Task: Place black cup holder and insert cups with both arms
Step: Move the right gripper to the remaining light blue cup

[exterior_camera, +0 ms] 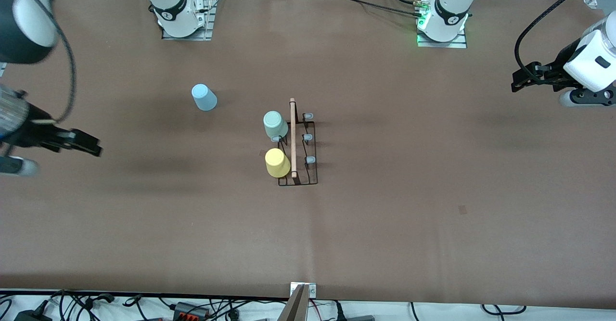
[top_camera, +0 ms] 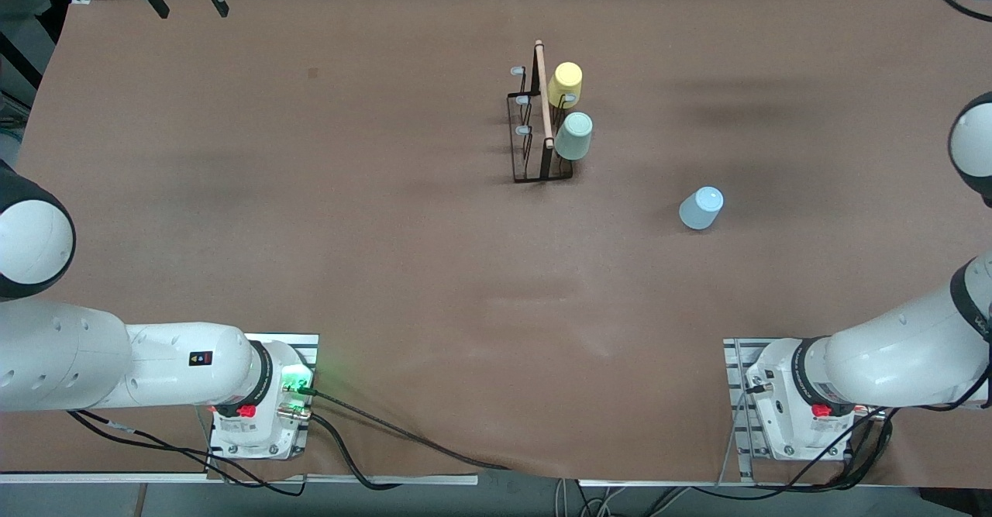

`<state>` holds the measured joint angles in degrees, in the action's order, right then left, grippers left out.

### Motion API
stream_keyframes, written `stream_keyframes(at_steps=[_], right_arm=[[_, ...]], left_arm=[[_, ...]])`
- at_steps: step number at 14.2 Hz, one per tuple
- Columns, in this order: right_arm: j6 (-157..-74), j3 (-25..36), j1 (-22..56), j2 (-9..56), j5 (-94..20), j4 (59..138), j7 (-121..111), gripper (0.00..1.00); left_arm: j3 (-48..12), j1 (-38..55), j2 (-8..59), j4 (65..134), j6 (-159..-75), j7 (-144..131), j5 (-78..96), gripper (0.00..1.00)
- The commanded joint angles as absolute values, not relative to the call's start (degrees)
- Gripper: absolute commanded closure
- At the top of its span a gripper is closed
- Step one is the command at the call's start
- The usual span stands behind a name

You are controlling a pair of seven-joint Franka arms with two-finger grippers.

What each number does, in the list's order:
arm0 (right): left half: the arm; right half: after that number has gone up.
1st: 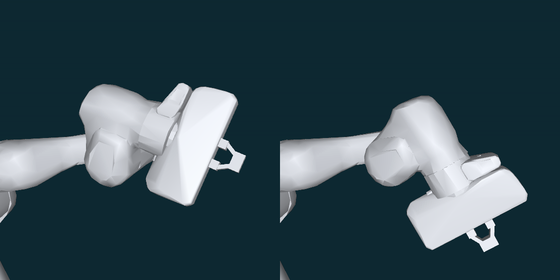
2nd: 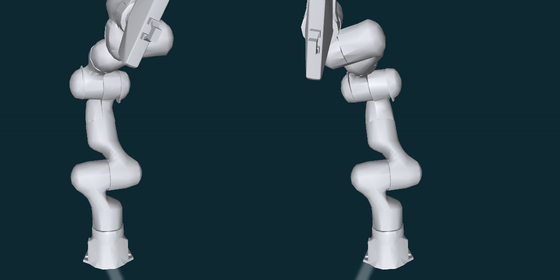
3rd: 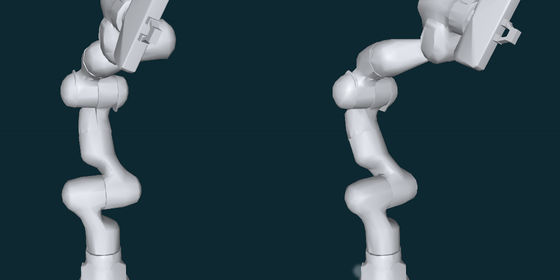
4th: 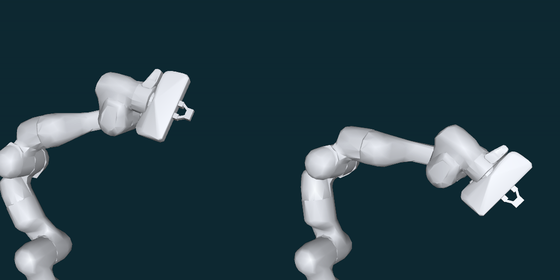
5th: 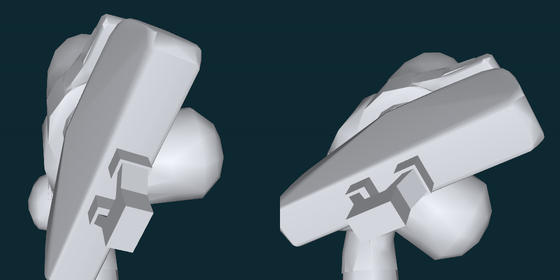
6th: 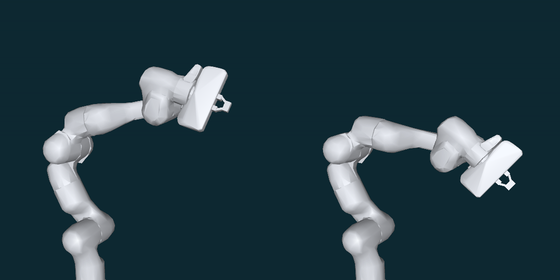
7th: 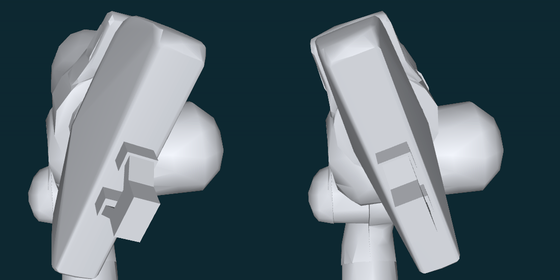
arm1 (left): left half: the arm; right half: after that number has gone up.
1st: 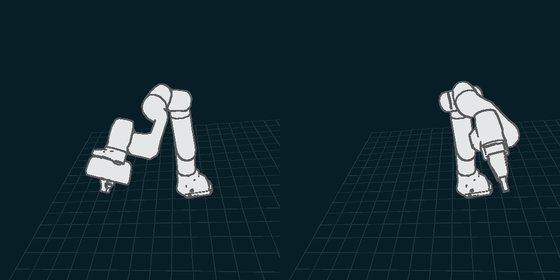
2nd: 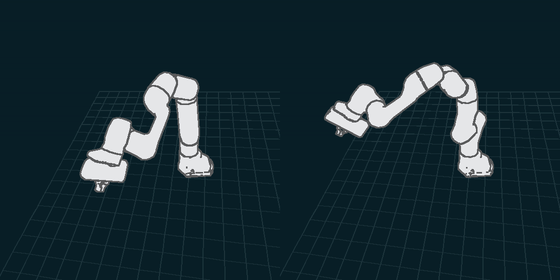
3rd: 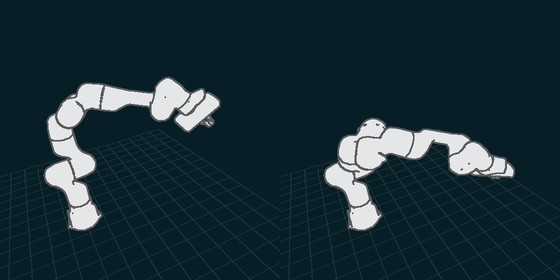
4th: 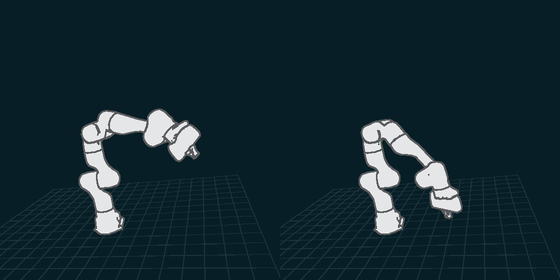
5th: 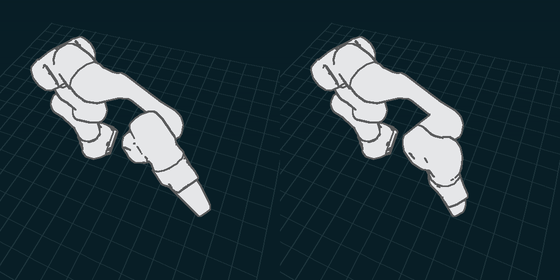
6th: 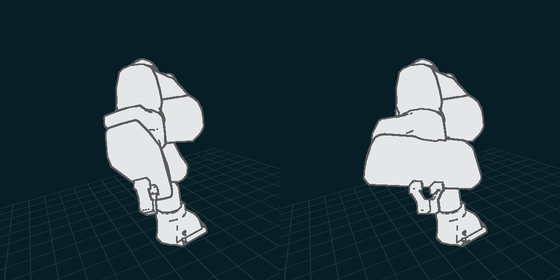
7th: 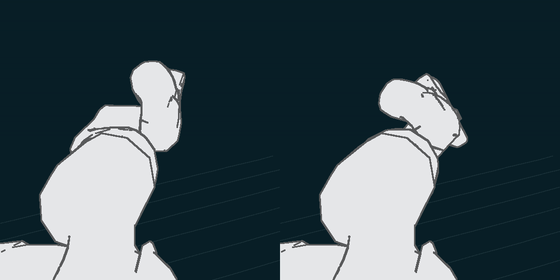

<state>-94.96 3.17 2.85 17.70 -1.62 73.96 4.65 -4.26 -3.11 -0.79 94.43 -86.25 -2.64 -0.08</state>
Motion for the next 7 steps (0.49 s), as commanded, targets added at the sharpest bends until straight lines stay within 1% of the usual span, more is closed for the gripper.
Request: stream_keyframes(at_steps=[1,7], right_arm=[[-95.19,1.32,-0.96,14.24,-0.79,77.34,0.63,0.0],[-92.81,1.41,-1.58,10.38,-0.26,81.73,-1.23,0.0]], left_arm=[[-4.31,-3.6,-0.62,93.78,-85.34,-1.05,0.53,0.0],[-4.31,-3.6,-0.62,93.78,-85.34,-1.05,0.53,0.0]])
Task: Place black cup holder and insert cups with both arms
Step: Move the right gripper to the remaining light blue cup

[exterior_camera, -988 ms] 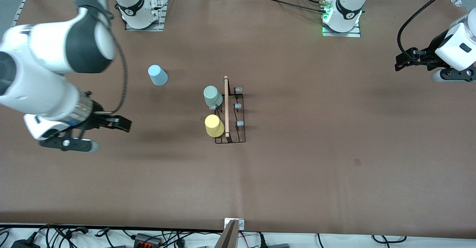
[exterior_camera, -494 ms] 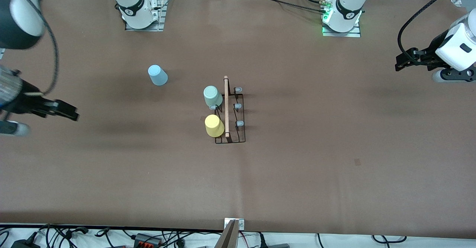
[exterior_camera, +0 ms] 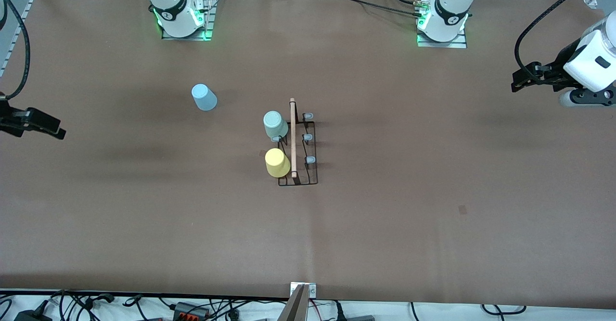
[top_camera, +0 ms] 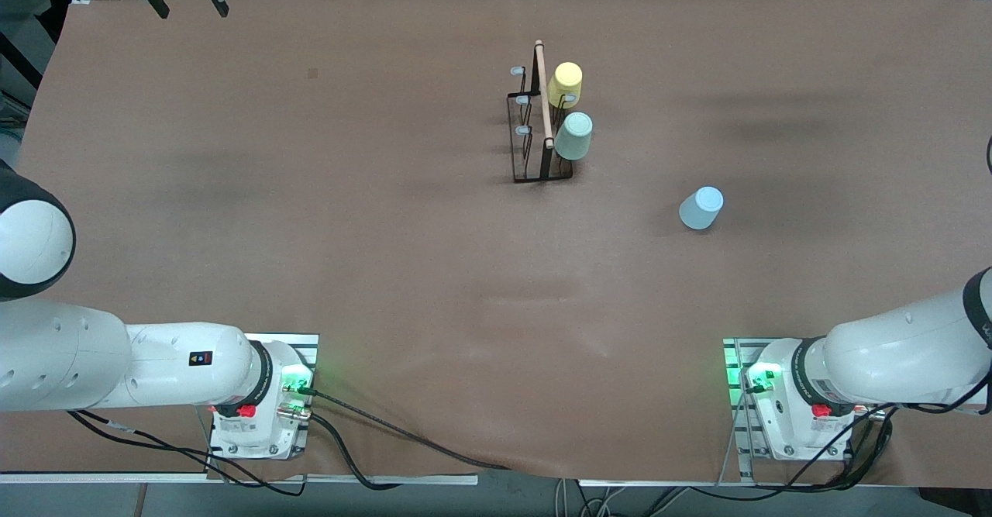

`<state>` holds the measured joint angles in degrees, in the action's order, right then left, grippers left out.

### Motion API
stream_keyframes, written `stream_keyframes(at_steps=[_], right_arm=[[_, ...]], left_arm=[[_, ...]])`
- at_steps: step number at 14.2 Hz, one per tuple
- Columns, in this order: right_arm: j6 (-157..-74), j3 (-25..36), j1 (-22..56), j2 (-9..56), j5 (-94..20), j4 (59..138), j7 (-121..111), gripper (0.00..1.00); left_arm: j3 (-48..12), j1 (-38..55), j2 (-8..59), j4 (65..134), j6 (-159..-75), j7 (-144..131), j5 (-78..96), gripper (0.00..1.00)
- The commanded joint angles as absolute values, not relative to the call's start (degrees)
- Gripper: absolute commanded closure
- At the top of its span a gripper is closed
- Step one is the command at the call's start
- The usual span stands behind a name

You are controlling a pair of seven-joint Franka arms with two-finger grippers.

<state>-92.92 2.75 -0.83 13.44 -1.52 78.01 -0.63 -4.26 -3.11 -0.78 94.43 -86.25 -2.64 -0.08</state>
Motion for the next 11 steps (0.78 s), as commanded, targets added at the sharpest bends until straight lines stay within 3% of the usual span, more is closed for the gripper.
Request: stream_keyframes(at_steps=[1,6,11], right_arm=[[-93.86,1.41,-1.67,8.89,-0.18,84.44,-1.23,0.0],[-100.72,1.49,-1.93,-0.52,-0.09,99.03,-1.41,0.0],[-99.85,1.5,-1.93,-3.6,0.17,100.99,-1.93,0.0]], left_arm=[[-4.31,-3.6,-0.62,93.78,-85.34,-1.05,0.53,0.0],[-4.31,-3.6,-0.62,93.78,-85.34,-1.05,0.53,0.0],[-4.31,-3.6,-0.62,93.78,-85.25,-1.05,0.53,0.0]])
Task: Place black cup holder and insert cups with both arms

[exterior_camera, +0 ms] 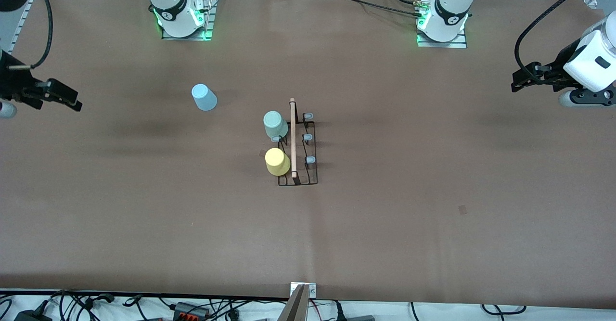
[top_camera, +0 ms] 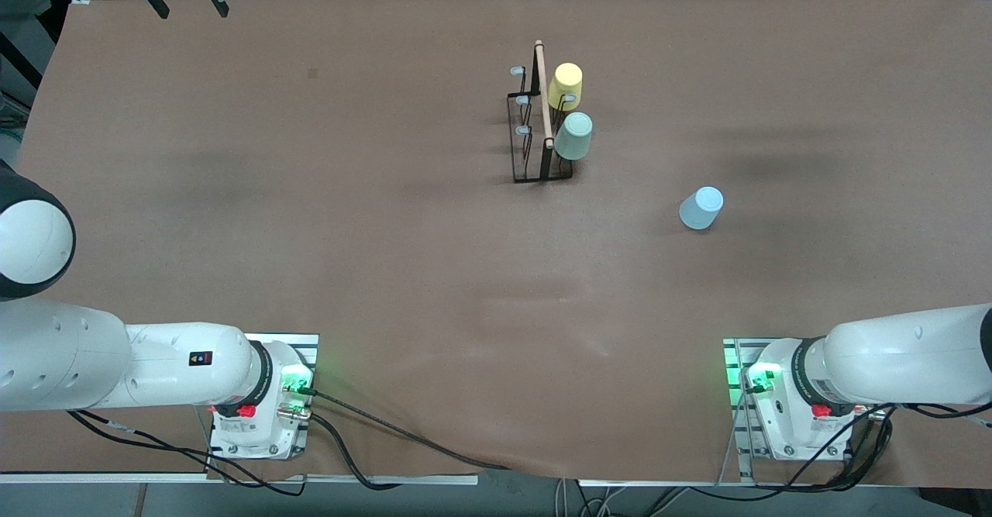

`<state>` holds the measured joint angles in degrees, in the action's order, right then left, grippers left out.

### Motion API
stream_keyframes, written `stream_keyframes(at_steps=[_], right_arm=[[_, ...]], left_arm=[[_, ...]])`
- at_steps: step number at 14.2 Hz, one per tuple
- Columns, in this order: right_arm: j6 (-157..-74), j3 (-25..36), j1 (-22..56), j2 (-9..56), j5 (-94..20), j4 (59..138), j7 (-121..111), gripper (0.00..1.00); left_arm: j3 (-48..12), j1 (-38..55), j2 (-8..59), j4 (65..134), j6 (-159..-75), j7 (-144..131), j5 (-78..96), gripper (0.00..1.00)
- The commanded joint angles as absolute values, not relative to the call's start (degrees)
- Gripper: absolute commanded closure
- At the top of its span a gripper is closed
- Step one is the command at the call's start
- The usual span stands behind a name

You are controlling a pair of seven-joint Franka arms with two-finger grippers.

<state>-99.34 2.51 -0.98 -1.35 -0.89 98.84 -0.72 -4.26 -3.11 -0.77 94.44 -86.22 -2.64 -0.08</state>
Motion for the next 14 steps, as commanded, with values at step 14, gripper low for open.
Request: stream_keyframes(at_steps=[14], right_arm=[[-98.44,1.49,-1.76,-3.43,0.18,100.72,-1.85,0.0]], left_arm=[[-4.31,-3.6,-0.62,93.78,-85.17,-1.05,0.53,0.0]])
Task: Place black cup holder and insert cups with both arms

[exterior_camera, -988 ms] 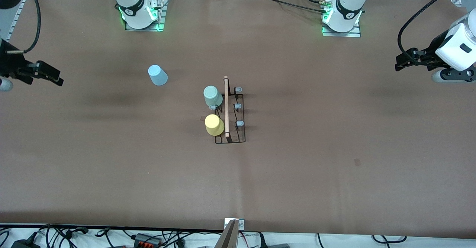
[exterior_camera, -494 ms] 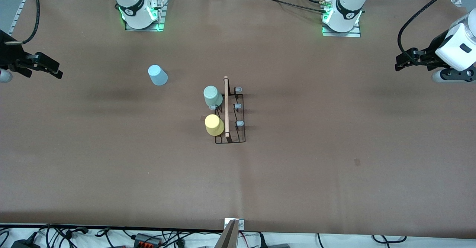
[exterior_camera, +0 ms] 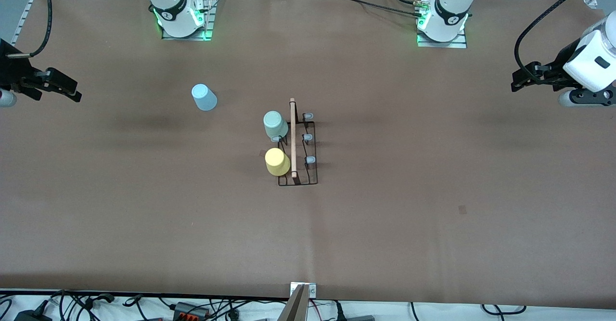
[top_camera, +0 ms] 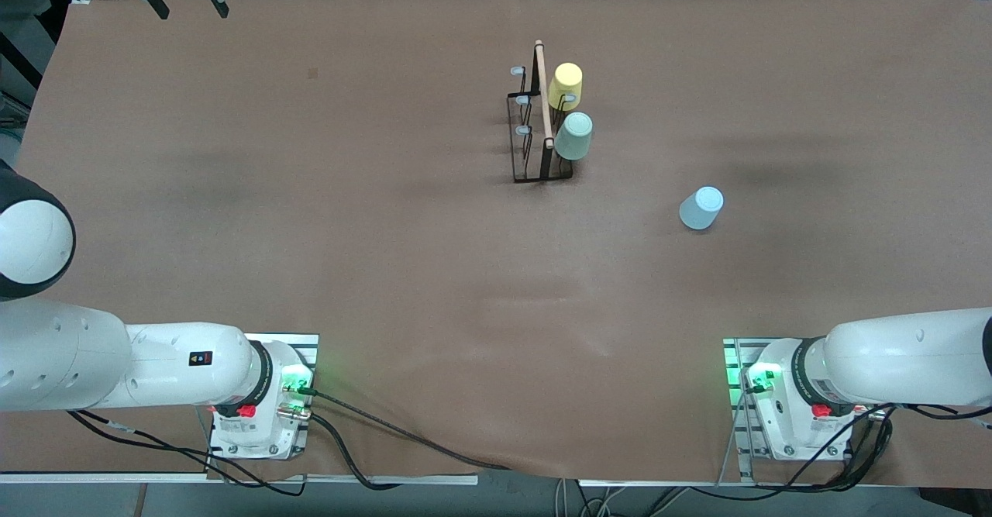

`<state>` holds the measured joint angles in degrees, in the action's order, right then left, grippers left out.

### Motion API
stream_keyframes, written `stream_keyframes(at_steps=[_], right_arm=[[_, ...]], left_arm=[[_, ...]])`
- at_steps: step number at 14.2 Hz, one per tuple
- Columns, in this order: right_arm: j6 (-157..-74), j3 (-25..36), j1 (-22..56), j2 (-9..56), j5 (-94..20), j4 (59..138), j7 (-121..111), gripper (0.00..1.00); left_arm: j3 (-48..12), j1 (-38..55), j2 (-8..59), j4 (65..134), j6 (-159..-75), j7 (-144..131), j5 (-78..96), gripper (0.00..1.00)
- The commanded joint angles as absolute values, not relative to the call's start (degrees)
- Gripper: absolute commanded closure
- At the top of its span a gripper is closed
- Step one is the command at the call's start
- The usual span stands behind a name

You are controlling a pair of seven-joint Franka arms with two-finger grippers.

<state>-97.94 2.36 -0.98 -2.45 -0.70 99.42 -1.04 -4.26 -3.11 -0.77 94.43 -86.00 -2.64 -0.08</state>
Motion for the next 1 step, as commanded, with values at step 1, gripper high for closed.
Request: stream_keyframes(at_steps=[1], right_arm=[[-98.44,1.41,-1.76,-3.43,0.18,100.72,-1.85,0.0]], left_arm=[[-4.31,-3.6,-0.62,93.78,-85.17,-1.05,0.53,0.0]])
